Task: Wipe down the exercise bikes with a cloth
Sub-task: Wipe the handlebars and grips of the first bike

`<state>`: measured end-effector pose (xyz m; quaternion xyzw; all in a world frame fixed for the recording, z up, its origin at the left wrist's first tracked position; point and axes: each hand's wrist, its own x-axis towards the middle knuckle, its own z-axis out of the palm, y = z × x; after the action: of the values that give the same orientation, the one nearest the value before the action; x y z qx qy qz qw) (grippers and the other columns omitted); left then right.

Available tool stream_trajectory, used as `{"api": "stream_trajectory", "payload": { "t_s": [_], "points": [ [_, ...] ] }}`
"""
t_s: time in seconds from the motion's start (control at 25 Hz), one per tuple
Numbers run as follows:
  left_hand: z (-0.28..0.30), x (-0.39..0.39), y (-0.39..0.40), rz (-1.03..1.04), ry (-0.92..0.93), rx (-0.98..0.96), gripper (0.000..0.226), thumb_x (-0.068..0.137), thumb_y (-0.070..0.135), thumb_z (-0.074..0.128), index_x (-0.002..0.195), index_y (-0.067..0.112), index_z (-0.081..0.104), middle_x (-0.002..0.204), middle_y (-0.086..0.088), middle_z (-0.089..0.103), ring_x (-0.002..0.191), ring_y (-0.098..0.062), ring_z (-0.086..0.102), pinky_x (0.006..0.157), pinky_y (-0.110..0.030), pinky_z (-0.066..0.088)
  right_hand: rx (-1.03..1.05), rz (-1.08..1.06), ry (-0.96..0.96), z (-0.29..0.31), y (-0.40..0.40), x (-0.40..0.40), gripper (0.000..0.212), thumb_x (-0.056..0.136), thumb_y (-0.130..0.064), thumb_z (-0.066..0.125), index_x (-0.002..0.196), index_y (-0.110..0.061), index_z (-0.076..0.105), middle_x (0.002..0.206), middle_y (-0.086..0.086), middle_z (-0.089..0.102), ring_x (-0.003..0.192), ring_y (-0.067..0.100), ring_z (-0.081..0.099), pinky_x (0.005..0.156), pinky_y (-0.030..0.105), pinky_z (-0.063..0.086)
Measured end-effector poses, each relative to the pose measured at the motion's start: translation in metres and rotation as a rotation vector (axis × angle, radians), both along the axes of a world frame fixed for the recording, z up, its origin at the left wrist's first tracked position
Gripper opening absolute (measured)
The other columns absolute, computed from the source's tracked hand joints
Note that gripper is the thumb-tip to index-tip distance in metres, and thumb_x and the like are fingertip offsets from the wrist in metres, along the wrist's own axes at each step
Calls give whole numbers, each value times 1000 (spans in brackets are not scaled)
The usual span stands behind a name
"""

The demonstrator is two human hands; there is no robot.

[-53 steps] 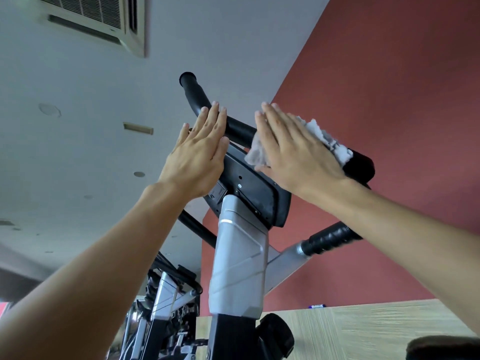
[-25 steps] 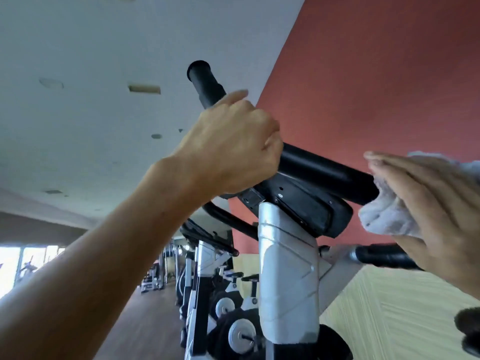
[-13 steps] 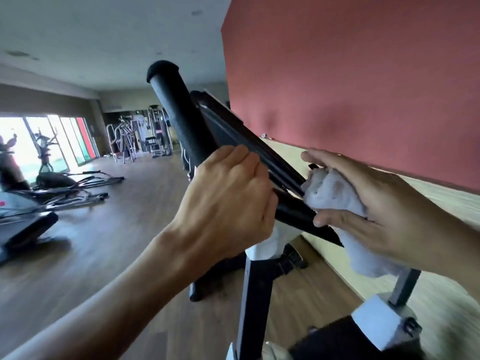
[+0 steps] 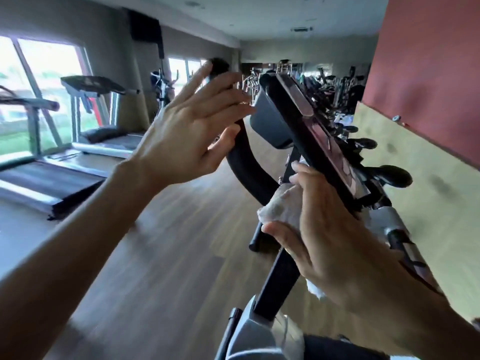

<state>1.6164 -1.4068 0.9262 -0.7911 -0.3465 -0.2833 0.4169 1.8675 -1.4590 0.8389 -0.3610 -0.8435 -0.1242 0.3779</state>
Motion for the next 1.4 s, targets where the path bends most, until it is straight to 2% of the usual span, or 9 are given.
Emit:
{"api": "stream_trajectory", "payload": {
  "t_s": [0.16, 0.32, 0.48, 0.56, 0.68, 0.84, 1.12, 1.24, 1.4],
  "points": [
    [-3, 10, -6, 43, -68, -40, 34, 98, 5, 48, 125, 0, 68, 134, -14, 64, 141, -34, 47, 126, -55, 18, -95, -61, 56, 7, 37, -27, 80, 100, -67, 19, 107, 4, 56, 103, 22, 61, 92, 36, 63, 76, 39, 51],
    [1, 17, -4, 94, -53, -45, 39, 91, 6, 43, 119, -2, 71, 125, -16, 68, 136, -36, 52, 126, -49, 19, -123, 45, -93, 31, 66, -54, 69, 105, -56, 26, 135, 0, 52, 135, 33, 50, 121, 45, 53, 102, 47, 43],
    [-2, 21, -2, 94, -76, -72, 41, 91, 4, 40, 119, -4, 69, 125, -18, 68, 138, -38, 48, 127, -48, 16, -126, 91, -170, 11, 55, -16, 95, 98, -65, 17, 154, 11, 17, 159, 35, 23, 144, 42, 36, 117, 41, 34],
    [4, 17, -4, 66, -70, -128, 42, 91, -1, 39, 121, -5, 69, 125, -17, 68, 141, -38, 45, 127, -46, 13, -155, 62, -158, -4, 50, 3, 97, 97, -65, 21, 152, 14, 20, 155, 37, 30, 142, 44, 40, 115, 44, 37],
    [27, 6, -7, 28, 46, -247, 48, 86, -14, 42, 126, -5, 67, 133, -18, 66, 142, -37, 43, 128, -39, 11, 16, -13, -121, -2, 63, -20, 93, 99, -59, 24, 142, 22, 35, 139, 44, 46, 133, 54, 46, 109, 59, 44],
    [38, 2, -10, 53, 133, -262, 49, 90, -6, 39, 133, -7, 61, 141, -19, 59, 142, -34, 45, 127, -31, 12, -65, 4, -59, 34, 74, -76, 90, 97, -54, 22, 144, 22, 31, 140, 44, 43, 137, 52, 41, 116, 53, 37],
    [17, 10, -9, 95, 31, -206, 49, 88, -7, 46, 133, -4, 62, 144, -17, 58, 147, -36, 39, 126, -52, 20, -9, 90, -56, -7, 56, -15, 84, 96, -51, 33, 142, 20, 37, 139, 42, 46, 130, 50, 51, 109, 52, 46],
    [14, 11, -6, 71, -27, -188, 46, 88, -6, 46, 128, -3, 67, 141, -17, 61, 144, -35, 42, 126, -48, 19, -34, 23, -91, -2, 57, -16, 83, 98, -51, 36, 139, 21, 40, 132, 41, 52, 125, 50, 56, 103, 51, 49],
    [3, 25, -2, 42, -190, -135, 44, 86, 5, 41, 115, -2, 74, 130, -16, 68, 140, -34, 48, 127, -34, 15, -170, 103, -95, 33, 68, -52, 85, 101, -55, 34, 153, 10, 19, 140, 27, 45, 133, 36, 45, 104, 38, 39]
  ]
}}
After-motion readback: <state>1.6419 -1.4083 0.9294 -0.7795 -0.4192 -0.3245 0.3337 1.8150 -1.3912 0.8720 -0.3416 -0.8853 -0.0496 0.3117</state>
